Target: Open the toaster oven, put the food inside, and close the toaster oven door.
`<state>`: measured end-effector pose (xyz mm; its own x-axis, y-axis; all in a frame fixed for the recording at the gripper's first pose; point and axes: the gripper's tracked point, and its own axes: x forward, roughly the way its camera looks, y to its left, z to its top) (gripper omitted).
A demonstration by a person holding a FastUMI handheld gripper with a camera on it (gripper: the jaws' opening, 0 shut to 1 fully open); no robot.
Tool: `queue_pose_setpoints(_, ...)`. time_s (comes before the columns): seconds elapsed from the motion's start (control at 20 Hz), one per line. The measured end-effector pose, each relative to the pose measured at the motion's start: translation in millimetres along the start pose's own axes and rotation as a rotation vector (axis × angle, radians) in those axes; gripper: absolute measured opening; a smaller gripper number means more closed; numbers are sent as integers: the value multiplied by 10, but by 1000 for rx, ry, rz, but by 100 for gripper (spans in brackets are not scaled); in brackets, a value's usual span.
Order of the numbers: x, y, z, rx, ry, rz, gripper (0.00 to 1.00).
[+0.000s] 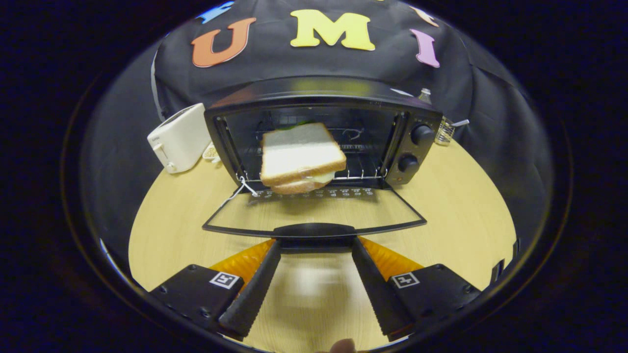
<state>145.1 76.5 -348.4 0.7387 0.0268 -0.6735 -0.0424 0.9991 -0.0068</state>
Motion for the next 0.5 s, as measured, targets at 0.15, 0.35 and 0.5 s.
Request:
queue_pose_setpoints(0.15, -96, -29, 426, 16, -76, 9, 97)
queue_pose_setpoints(0.35, -101, -2, 994, -21, -171, 8, 98)
queue_pose_setpoints(0.5, -72, -2, 1369, -15, -217, 2, 98)
